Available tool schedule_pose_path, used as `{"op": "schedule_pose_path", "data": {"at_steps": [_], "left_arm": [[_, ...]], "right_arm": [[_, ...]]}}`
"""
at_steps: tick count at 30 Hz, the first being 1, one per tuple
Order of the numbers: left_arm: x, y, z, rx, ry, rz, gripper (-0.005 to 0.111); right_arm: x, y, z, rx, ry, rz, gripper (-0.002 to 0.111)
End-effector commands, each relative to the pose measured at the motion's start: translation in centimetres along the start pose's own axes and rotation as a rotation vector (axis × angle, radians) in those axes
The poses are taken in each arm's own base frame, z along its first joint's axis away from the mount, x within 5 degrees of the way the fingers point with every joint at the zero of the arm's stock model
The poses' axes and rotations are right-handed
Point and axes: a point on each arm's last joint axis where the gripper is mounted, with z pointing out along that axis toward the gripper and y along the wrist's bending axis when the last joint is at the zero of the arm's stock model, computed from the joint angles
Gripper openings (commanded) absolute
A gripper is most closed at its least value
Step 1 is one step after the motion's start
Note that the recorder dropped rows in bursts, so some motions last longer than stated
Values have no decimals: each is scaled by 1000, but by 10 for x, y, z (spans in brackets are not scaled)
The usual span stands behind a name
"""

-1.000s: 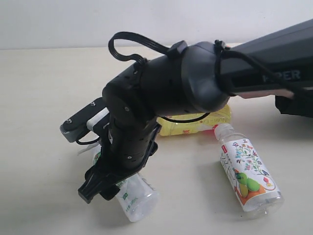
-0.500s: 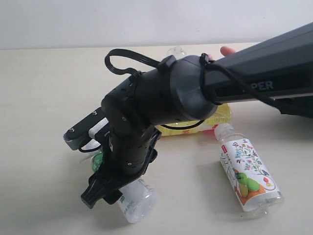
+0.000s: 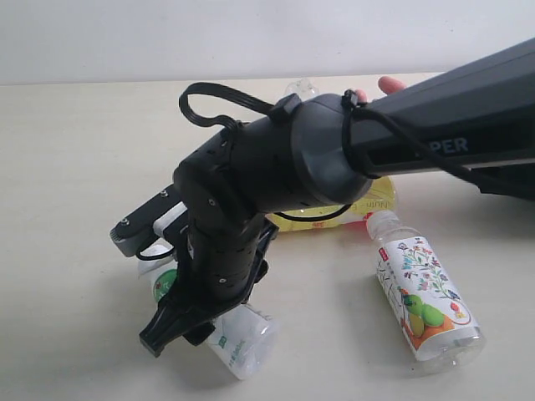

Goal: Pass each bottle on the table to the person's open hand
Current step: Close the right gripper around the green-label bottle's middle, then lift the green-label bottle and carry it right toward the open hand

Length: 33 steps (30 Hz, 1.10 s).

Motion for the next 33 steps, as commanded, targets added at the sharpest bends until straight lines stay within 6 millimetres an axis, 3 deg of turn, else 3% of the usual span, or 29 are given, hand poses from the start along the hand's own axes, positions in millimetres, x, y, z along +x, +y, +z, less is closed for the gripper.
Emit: {"op": "schedule_pose_path", "data": {"at_steps": [1,9,16,26,33], "left_arm": [[0,0,0,-4,-12,4,0],[0,0,0,-4,-12,4,0],[0,0,0,-4,-12,4,0],[0,0,0,-4,-12,5,0],[0,0,0,-4,-12,5,0]], "right_arm": [[0,4,-16,-39,-7,20,0],[5,8,-86,-83,-126,20,0],[28,4,-153,-60,-188,-2,0],[63,-49,-220,22,-259,174,0],[88,-99,-240,166,-230,327,0]]}}
